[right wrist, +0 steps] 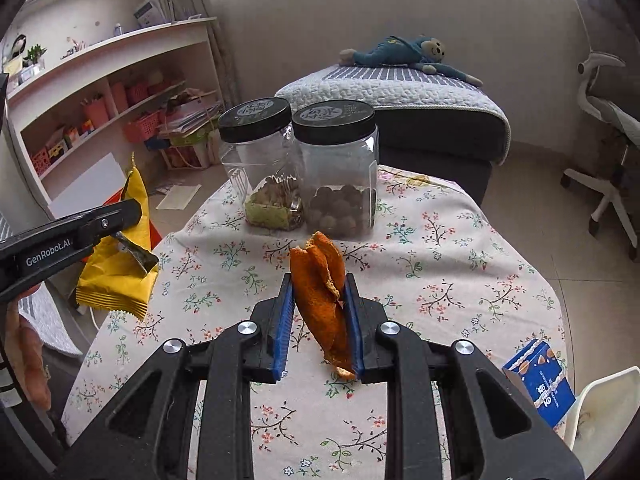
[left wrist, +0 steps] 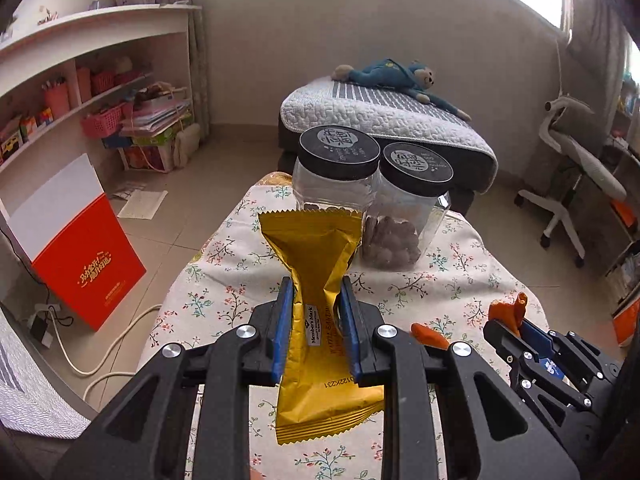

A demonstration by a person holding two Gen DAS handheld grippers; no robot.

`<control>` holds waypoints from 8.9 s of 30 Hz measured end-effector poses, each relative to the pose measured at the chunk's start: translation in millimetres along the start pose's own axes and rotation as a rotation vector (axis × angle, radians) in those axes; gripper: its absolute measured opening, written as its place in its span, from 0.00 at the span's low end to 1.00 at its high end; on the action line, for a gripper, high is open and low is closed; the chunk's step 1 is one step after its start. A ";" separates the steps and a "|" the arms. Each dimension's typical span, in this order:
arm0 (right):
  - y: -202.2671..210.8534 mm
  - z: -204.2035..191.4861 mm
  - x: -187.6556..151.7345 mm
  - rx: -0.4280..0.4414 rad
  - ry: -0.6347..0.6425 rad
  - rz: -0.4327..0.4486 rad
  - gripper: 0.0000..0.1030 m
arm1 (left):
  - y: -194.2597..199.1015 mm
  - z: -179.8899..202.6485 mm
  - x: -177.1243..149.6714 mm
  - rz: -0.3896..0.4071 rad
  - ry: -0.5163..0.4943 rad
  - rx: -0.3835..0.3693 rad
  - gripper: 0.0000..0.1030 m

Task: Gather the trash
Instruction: 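Carry yellow bag and orange peel over the white bin and release both, then move both open tools back toward the table, then grasp the orange peel with the left tool while the right tool grasps the blue biscuit box, then carry orange peel and blue box over the white bin and release both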

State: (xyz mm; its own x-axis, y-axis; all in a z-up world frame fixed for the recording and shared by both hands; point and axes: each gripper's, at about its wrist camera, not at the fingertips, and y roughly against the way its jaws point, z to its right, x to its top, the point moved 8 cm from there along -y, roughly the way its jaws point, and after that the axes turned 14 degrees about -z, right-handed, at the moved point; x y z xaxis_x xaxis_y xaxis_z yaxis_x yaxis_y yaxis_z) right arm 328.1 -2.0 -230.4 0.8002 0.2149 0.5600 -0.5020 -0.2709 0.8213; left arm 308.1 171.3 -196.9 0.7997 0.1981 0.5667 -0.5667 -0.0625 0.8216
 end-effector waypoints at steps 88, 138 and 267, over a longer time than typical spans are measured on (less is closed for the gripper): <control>189.2 364.3 -158.4 -0.525 -0.685 0.166 0.81 | 65.9 402.8 -101.4 0.155 -0.486 -0.276 0.26; 196.7 367.1 -162.3 -0.521 -0.749 0.127 0.93 | 31.2 373.7 -78.6 -0.023 -0.410 -0.228 0.85; 158.1 119.9 -2.1 -0.253 -0.170 0.380 0.53 | 116.9 140.3 10.8 0.389 -0.135 -0.001 0.15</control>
State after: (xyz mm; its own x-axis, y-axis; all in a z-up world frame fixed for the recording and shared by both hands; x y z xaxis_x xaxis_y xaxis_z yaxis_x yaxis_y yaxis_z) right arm 286.5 -157.8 -114.8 0.5764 -0.0167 0.8170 -0.8162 -0.0596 0.5746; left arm 278.3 28.9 -86.0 0.5448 0.0295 0.8381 -0.8319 -0.1067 0.5445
